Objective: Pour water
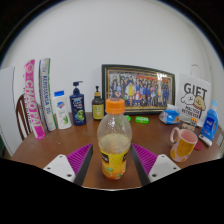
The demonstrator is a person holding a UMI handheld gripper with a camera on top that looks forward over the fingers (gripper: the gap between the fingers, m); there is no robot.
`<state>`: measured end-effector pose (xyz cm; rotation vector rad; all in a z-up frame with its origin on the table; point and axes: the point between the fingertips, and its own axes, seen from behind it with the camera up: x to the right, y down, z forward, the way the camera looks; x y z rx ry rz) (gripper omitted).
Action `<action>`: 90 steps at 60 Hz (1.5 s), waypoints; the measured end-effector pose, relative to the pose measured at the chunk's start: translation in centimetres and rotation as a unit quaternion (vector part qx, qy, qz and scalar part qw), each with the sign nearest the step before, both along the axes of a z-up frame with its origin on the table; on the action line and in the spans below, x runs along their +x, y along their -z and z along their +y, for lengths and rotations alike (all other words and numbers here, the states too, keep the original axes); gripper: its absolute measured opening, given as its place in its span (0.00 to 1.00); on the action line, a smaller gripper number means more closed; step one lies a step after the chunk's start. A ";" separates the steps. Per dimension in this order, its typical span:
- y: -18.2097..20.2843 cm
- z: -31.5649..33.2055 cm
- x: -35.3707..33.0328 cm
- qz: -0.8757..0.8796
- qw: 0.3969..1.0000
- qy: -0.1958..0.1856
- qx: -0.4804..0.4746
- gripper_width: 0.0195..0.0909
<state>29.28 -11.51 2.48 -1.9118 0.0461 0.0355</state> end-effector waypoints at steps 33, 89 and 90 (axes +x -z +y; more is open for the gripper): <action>-3.0 1.3 -0.6 0.072 0.996 -0.049 0.012 0.10; -10.0 3.9 15.6 0.876 0.482 0.035 -0.005 0.10; -10.1 4.0 15.5 0.876 0.481 0.033 -0.007 0.10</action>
